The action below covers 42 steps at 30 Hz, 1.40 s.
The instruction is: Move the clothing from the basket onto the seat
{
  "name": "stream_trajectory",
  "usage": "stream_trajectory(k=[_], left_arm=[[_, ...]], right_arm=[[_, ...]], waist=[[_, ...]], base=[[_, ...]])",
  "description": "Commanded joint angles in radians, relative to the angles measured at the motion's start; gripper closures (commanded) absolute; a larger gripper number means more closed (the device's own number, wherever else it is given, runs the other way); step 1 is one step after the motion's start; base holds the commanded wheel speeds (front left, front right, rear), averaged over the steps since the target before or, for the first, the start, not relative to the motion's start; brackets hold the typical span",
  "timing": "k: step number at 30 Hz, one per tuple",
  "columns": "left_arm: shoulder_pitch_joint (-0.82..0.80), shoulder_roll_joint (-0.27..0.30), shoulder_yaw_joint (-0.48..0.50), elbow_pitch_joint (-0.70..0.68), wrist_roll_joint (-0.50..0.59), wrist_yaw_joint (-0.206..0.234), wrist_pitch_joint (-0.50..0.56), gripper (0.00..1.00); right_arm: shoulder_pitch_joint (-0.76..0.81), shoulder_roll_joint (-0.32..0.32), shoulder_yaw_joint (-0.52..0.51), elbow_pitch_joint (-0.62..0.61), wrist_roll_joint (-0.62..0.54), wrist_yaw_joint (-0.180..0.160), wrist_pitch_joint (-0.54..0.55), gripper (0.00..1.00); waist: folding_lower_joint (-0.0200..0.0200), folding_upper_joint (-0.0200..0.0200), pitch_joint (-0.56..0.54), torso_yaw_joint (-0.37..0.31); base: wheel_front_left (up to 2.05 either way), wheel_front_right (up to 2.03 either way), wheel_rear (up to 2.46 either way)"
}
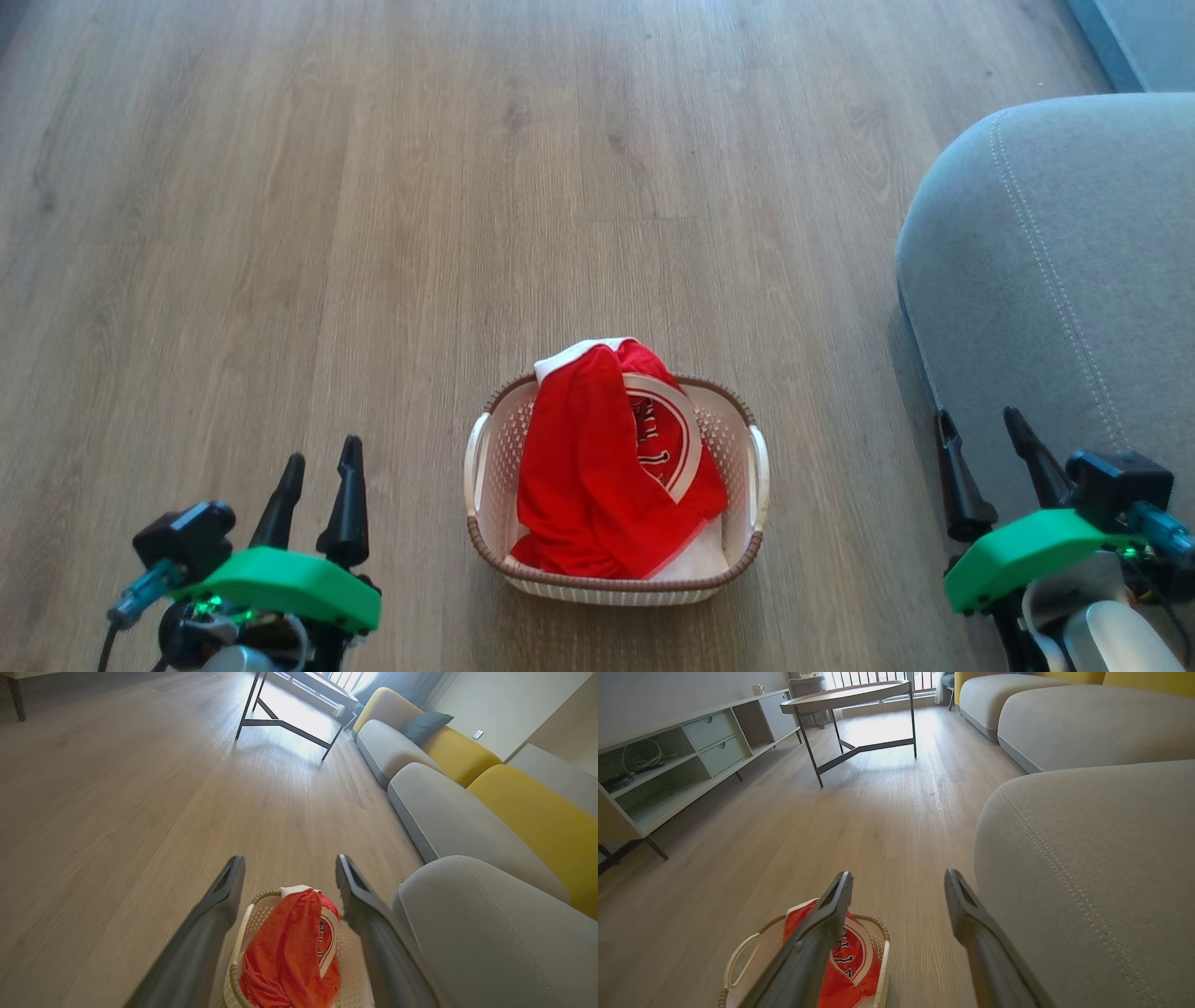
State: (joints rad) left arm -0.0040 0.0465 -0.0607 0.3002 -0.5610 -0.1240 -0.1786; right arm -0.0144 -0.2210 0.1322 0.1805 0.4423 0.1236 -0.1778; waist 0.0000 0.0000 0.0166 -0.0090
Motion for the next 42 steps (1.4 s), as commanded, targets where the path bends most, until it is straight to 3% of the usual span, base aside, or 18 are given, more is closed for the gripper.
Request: stream_trajectory(k=[1,22,42], left_arm=[[-0.053,0.006,0.016,-0.031,0.035,-0.005,-0.019,0.00],[-0.055,0.028,0.012,-0.023,0.263,-0.007,-0.080,0.00],[-0.055,0.030,0.030,-0.019,0.278,-0.007,-0.083,0.00]], right_arm=[[-0.019,-0.027,0.012,-0.033,-0.035,0.006,-0.019,0.00],[0.002,-0.037,0.008,-0.055,-0.232,0.007,-0.081,0.00],[0.011,-0.017,-0.016,-0.050,-0.195,0.007,-0.084,0.00]], waist=[[0.0000,0.0000,0.001,0.000],[0.0000,0.0000,-0.004,-0.002],[0.0000,0.0000,0.000,-0.012]], base=[[0.00,0.00,0.00],[0.00,0.00,0.00],[0.00,0.00,0.00]])
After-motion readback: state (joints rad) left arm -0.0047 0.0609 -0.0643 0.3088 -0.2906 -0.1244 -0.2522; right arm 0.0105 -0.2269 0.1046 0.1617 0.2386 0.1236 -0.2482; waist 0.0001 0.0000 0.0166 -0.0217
